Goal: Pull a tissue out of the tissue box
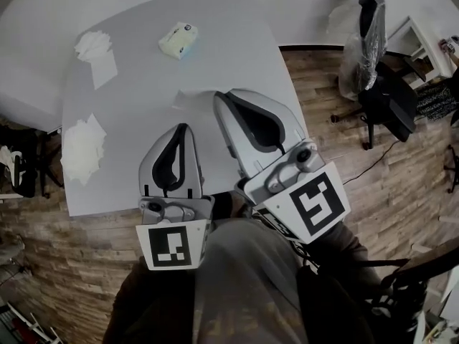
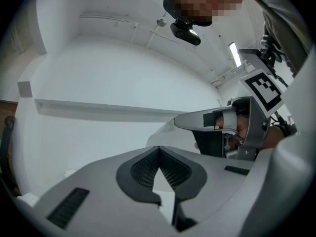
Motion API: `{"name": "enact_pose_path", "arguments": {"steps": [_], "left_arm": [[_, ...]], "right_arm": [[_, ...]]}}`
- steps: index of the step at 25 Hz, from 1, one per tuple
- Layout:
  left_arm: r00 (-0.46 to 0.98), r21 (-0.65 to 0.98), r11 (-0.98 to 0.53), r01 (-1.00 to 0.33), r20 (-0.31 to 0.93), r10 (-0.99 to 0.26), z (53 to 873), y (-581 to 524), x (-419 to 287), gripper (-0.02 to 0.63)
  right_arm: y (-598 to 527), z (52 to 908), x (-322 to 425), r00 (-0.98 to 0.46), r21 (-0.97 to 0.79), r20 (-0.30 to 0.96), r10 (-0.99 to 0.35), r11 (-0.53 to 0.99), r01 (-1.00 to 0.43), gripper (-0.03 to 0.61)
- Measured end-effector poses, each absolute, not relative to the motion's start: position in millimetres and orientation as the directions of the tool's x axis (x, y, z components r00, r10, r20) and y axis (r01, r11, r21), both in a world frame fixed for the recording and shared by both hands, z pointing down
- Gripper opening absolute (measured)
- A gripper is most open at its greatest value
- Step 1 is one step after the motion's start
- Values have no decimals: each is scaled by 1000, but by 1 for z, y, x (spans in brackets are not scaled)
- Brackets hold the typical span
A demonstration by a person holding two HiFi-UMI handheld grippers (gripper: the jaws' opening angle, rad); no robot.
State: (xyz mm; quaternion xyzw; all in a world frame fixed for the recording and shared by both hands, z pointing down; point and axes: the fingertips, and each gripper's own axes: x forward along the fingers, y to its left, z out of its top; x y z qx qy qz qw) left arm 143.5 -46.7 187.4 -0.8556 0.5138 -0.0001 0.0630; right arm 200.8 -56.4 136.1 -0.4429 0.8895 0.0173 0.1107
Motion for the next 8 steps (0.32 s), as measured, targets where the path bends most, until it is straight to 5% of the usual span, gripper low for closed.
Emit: {"name": "enact_pose_path", "arguments": {"steps": [8], "left_arm": [[458,-92,-450,-888,-95,-884,185,-47,155,-2]], "right_arm": [[-53,139,211,-580,-69,-214,-786,604,-794,1]]}}
